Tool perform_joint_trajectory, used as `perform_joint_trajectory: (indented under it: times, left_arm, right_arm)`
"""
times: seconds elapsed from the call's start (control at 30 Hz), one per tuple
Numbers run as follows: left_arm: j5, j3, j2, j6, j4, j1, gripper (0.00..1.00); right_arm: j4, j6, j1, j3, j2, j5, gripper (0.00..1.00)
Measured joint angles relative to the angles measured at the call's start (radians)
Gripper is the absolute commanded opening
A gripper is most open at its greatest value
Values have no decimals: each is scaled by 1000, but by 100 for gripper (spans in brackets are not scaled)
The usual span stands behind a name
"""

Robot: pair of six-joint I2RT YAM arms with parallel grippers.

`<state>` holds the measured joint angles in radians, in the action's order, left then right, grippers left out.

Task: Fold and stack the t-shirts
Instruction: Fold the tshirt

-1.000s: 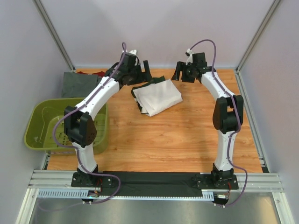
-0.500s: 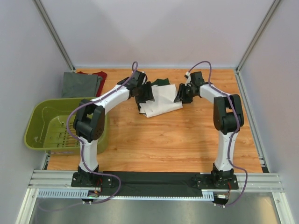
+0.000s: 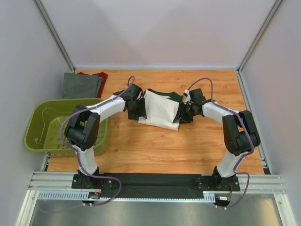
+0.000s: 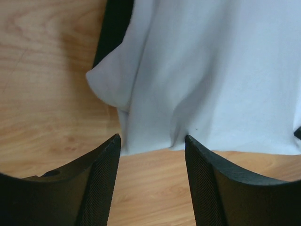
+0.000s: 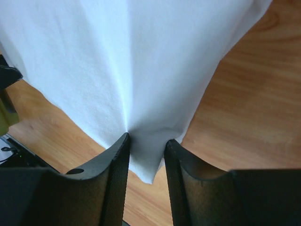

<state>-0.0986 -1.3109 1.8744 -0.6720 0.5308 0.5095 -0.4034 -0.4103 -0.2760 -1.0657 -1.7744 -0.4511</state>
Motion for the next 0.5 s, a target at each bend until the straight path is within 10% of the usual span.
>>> perform_joint_trajectory:
  times: [0.23,0.5]
  left_arm:
    - [27,74,-67,36,106,38,60]
    - [64,26,-195,122,291,81,71]
  right_arm:
    - [-82,-3,0,73,77,35,42]
    - [-288,17,14,-26,157,109,75]
